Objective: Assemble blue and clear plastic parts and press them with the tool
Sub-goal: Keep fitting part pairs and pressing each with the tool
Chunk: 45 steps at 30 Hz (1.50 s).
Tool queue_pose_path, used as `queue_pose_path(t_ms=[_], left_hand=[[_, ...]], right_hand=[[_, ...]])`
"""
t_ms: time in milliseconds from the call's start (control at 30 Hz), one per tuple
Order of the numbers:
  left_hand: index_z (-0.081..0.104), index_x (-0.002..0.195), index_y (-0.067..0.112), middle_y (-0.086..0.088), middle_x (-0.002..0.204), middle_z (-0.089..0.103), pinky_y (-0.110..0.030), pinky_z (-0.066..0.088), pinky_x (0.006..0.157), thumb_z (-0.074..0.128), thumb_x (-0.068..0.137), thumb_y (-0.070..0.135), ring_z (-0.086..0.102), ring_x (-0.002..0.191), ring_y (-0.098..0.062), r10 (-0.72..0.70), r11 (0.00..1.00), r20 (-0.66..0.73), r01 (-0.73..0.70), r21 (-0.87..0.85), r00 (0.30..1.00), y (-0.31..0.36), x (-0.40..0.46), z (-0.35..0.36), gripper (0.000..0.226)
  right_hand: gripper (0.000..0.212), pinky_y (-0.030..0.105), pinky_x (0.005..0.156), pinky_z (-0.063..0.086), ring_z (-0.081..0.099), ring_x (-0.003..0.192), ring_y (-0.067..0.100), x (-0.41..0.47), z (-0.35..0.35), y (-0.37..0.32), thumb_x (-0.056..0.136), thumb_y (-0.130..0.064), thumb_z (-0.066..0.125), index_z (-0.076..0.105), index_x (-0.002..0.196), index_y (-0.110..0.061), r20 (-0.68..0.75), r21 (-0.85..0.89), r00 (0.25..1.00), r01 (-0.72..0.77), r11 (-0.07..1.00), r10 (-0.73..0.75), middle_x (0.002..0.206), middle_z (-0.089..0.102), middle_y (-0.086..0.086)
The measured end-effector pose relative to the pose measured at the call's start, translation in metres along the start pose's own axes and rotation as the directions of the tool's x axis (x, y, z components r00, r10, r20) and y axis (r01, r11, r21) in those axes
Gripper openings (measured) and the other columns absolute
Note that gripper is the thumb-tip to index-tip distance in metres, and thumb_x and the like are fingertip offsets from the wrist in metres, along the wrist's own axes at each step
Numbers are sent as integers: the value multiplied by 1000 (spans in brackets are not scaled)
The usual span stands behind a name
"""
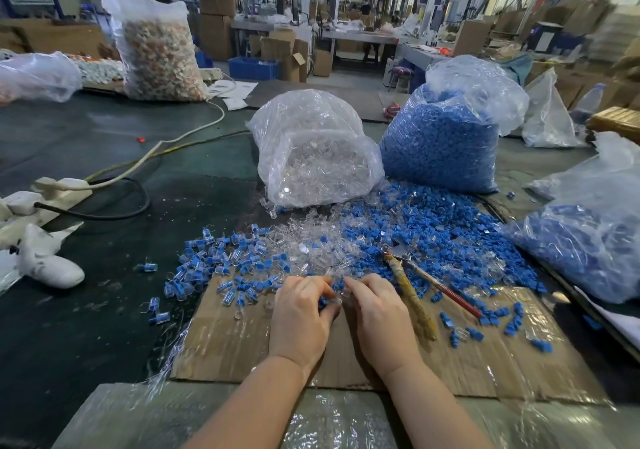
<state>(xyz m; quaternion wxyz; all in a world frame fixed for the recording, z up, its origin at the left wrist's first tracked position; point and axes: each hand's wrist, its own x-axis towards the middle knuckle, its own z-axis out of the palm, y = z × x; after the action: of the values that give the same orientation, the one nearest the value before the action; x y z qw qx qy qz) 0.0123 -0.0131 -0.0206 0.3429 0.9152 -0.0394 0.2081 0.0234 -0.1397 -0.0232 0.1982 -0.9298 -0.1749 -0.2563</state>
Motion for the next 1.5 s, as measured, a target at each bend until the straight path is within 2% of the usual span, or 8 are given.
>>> queue_pose_path(t_ms=[200, 433, 633, 767, 967, 1200, 1333, 1500], left_hand=[[66, 82, 19, 8, 90, 64, -13, 33, 80, 72, 78, 21, 50, 93, -9, 19, 1000, 50, -19, -8, 999, 1, -1, -3, 7], [70, 90, 11, 9, 84, 59, -4, 39, 73, 66, 83, 11, 55, 78, -5, -19, 985, 71, 31, -167, 997, 4, 0, -6, 8], [60, 91, 23, 15, 76, 61, 0, 41, 70, 68, 80, 5, 58, 75, 5, -145, 948, 56, 155, -279, 988, 2, -1, -6, 23], [69, 90, 16, 11, 80, 63, 1, 39, 70, 68, 81, 6, 59, 77, -3, -136, 956, 62, 147, -253, 989, 0, 1, -4, 13], [61, 83, 23, 11, 78, 61, -6, 42, 68, 62, 86, 11, 56, 76, -1, -137, 953, 77, 153, -263, 988, -1, 2, -4, 13], [60, 87, 24, 13, 79, 62, -10, 47, 72, 61, 88, 13, 57, 78, 4, -154, 923, 119, 186, -338, 981, -3, 3, -3, 11], [60, 87, 26, 14, 79, 63, -5, 44, 70, 61, 87, 10, 57, 78, 9, -162, 896, 134, 202, -395, 978, -5, 3, -4, 15], [58, 89, 29, 12, 84, 63, -6, 46, 73, 63, 86, 9, 57, 81, 9, -183, 867, 153, 233, -440, 971, -5, 2, -3, 21]], right_hand=[[24, 32, 66, 52, 61, 74, 24, -2, -2, -1, 68, -5, 80, 67, 87, -10, 8, 37, 1000, -11, 999, 11, 84, 59, 6], [8, 28, 63, 42, 58, 70, 24, -2, -5, -3, 77, -12, 66, 58, 78, -10, -7, 70, 1000, -2, 998, 3, 76, 59, 2], [15, 27, 59, 40, 57, 66, 23, -3, -5, 0, 72, -9, 74, 59, 70, -10, -7, 87, 1000, -20, 996, 21, 71, 59, 2], [1, 29, 61, 44, 61, 64, 22, -3, -2, 2, 75, -10, 68, 68, 74, -10, -42, 183, 998, -35, 983, 43, 72, 65, 1], [4, 18, 63, 41, 61, 66, 15, -4, -4, 2, 81, -7, 67, 64, 79, -10, -87, 244, 994, -38, 969, 61, 74, 65, -2], [8, 26, 64, 44, 58, 71, 16, -4, -6, 0, 85, -15, 61, 62, 80, -10, -78, 223, 997, 6, 975, 12, 77, 61, -1], [11, 27, 59, 45, 58, 67, 16, -3, -7, -3, 86, -19, 58, 60, 77, -12, -68, 170, 998, 11, 985, 1, 74, 60, -2], [15, 28, 49, 48, 57, 59, 18, -3, -7, -4, 79, -13, 71, 58, 71, -11, -86, 98, 996, 31, 995, -22, 67, 60, 0]])
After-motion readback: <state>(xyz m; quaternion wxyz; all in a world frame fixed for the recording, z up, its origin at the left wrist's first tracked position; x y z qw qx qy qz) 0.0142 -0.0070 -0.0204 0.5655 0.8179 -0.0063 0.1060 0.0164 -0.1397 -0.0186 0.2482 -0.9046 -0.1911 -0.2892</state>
